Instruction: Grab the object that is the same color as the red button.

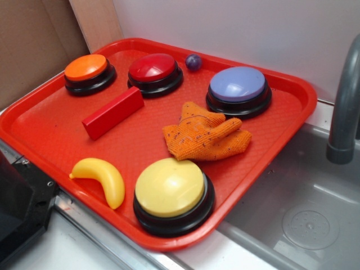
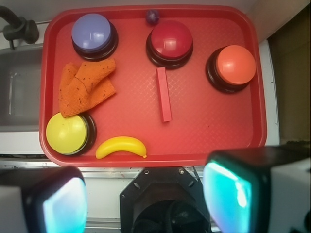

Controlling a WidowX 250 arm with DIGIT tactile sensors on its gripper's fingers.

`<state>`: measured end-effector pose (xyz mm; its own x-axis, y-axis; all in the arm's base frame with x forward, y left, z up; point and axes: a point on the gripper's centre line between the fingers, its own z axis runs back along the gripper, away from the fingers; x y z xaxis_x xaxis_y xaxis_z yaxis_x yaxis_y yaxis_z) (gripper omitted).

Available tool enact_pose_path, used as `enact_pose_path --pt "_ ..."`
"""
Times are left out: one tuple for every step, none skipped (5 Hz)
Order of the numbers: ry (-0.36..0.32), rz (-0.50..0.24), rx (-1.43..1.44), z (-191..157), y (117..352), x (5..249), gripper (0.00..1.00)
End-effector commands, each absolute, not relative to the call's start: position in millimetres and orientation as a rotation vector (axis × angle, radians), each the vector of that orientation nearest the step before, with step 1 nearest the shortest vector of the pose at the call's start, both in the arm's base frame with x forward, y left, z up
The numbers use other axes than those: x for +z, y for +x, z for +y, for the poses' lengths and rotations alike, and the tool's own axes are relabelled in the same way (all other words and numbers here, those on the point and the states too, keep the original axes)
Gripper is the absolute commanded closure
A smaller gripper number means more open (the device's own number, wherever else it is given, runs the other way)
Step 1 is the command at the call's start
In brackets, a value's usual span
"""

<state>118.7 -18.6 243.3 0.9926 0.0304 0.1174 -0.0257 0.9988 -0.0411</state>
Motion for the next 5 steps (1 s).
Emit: enact_pose_path --pt "-0.04 -0.118 0.028 -18.6 118.7 243.3 0.0" --pt "-0.051 -0.13 0.104 -10.8 130.4 232.6 0.0" --pt "-0.037 -0.147 0.173 -0.4 146.4 212.8 0.0" --pt "-0.015 -0.155 0.243 9.3 167.9 185.3 0.0" --pt "0.013 -0.145 0.259 17.4 195.1 139.7 0.0"
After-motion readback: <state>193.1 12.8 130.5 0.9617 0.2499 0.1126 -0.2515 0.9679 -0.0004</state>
